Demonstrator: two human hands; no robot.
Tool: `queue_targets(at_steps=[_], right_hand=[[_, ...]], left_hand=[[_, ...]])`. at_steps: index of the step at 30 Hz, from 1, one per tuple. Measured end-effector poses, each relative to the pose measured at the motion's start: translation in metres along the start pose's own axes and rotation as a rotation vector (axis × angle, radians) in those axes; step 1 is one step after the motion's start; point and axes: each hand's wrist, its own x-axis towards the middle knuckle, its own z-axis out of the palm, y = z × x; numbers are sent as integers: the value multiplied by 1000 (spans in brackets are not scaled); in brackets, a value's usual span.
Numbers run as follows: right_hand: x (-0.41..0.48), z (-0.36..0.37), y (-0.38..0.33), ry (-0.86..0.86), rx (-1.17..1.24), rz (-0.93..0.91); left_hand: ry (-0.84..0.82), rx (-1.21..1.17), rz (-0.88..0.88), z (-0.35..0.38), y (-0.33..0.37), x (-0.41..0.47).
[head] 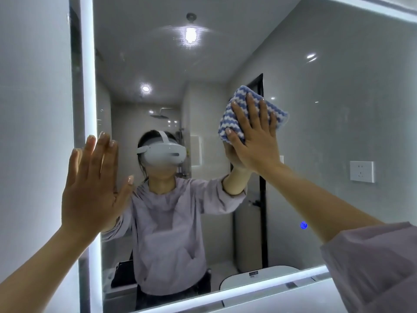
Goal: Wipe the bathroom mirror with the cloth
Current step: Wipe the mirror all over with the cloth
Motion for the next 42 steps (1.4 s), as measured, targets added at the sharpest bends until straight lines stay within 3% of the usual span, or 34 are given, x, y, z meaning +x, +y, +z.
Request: queue_targets(at_steps=[6,17,23,33,42], right_hand=[[-15,8,-28,24,5,-9],[-70,22,-96,-80,-68,-472],[-60,15,-99,-114,-61,-547],[33,5,-113,-41,-127,-480],[101,-18,-21,-37,39,-65]], left_hand=[[-14,-18,-15,0,0,0],[-6,-23,-3,-1,1,0],[-26,-26,-13,-2,0,0],[-41,-15,-21,-6,2,1],[-49,-3,-23,-6,1,0]])
